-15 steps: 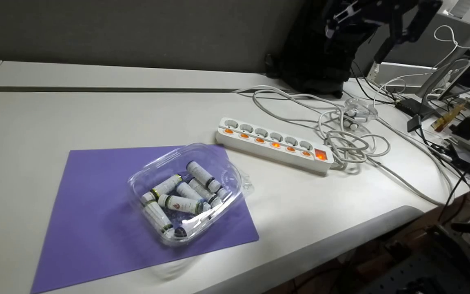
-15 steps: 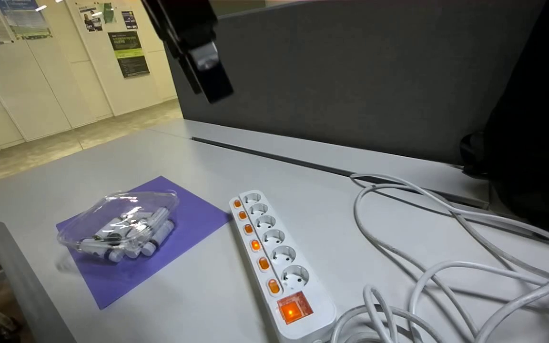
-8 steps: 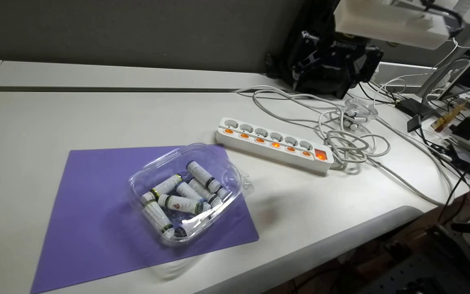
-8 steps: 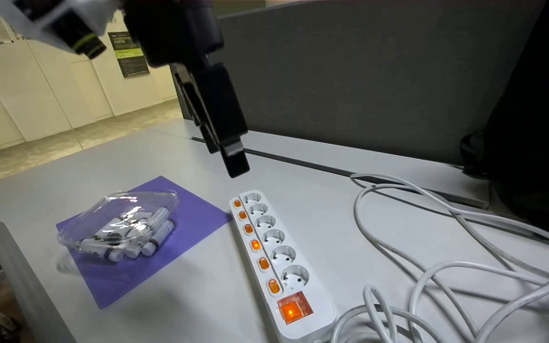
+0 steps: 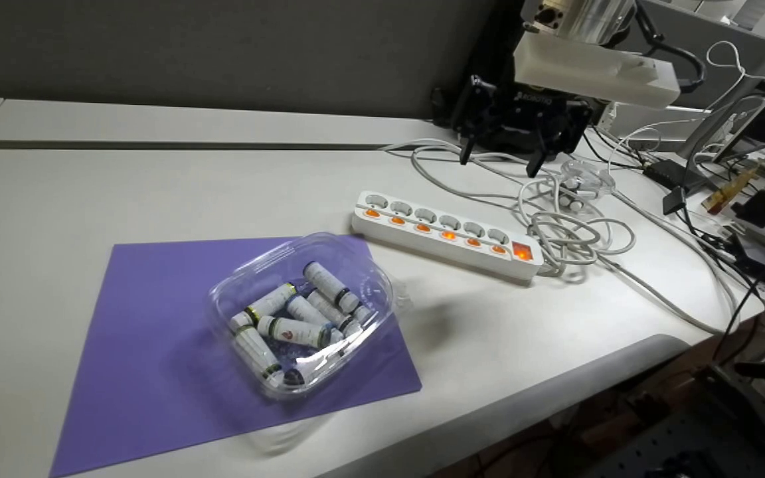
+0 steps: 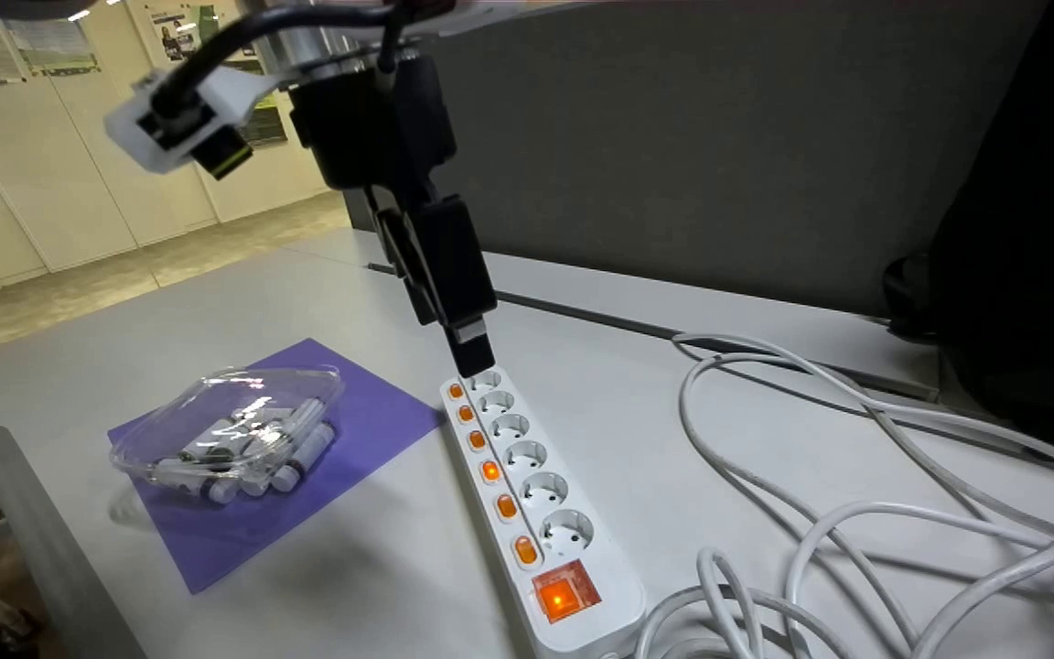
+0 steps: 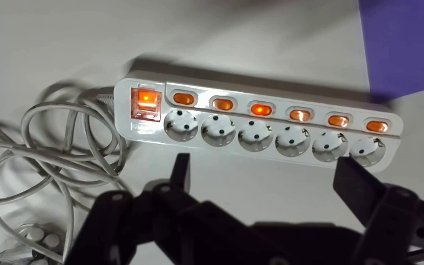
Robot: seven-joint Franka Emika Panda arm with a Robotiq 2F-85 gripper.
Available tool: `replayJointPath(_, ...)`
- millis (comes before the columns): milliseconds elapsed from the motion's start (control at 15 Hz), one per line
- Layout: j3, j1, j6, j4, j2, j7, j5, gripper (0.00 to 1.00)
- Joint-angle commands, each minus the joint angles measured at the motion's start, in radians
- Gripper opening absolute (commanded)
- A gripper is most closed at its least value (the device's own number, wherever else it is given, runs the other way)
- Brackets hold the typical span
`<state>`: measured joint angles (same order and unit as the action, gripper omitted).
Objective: Turn off the fourth switch from the left
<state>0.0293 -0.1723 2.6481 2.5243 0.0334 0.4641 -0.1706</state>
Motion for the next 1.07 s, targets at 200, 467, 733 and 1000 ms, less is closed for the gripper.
replayJointPath(200,-0.094,0.06,0.026,-0.043,0.121,0.005,0.005,0.7)
replayJointPath(467,-0.141,0.091,0.075,-0.069,0.217,0.006,0.012,0.41)
replayJointPath(733,-0.165,0.129,0.149,-0.089,0.284,-0.017,0.054,0.13)
replayJointPath(1000,-0.161,0.156,0.188,-0.108,0.324,-0.056,0.125,0.0)
